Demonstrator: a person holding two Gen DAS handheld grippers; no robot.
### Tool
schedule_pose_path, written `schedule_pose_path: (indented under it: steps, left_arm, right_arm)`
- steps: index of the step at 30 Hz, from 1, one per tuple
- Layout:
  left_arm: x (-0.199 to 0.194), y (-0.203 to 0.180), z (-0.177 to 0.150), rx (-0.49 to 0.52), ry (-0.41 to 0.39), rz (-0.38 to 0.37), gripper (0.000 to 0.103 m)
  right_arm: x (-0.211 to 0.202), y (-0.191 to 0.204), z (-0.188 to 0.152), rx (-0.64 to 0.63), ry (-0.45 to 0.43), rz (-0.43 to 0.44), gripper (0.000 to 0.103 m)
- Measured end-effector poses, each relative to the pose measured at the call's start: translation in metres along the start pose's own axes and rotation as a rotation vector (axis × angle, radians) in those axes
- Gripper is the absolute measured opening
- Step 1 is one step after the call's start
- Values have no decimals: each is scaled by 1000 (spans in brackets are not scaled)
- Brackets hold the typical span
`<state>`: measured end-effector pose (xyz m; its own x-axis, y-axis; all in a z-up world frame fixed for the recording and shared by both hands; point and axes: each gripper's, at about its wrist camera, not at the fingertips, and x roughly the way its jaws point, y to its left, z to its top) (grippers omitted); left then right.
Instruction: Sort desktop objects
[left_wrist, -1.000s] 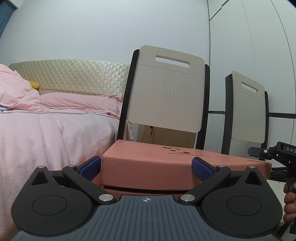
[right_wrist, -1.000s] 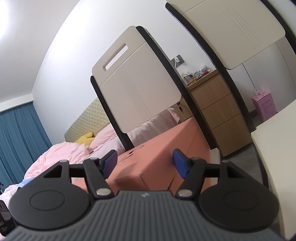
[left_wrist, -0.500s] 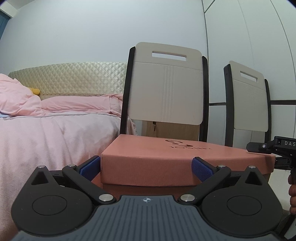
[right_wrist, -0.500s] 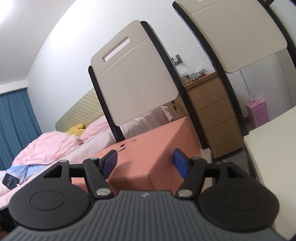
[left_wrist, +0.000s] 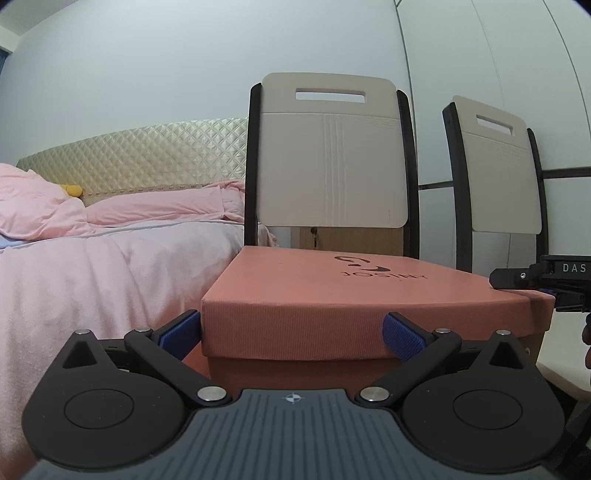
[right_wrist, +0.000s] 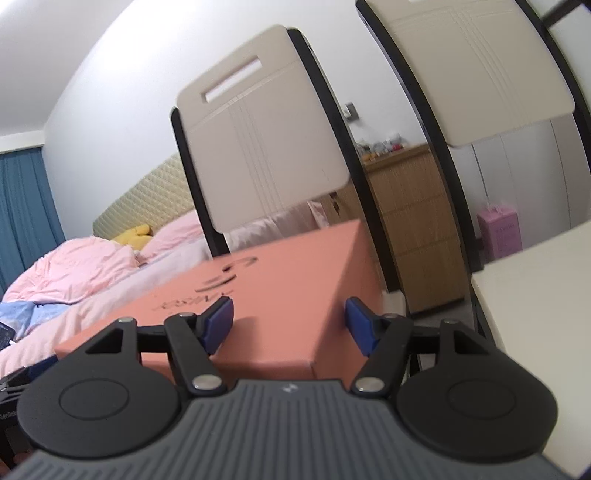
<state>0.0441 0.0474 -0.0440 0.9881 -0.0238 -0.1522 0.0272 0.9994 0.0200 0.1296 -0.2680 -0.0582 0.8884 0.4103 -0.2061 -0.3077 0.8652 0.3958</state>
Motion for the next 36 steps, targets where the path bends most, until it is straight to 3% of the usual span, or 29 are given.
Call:
schedule_pose_path:
  steps: [8, 12, 27, 31, 36]
  left_arm:
    - [-3, -2, 3, -10, 21, 1, 103]
    - [-23, -8, 12, -28, 26, 15, 103]
    - [-114, -32, 41, -27, 24, 82, 103]
    - [-129, -32, 44, -22, 14, 98, 103]
    - [-141, -25, 46, -41, -15, 67, 103]
  right_arm:
    - [-2, 1, 0, -33, 13, -4, 67]
    - [-19, 7, 1, -65, -5, -20, 67]
    - [-142, 72, 1, -169, -36, -44, 69]
    - [-162, 88, -4, -192, -58, -52, 83]
    - [-175, 107, -11, -200, -84, -71, 90]
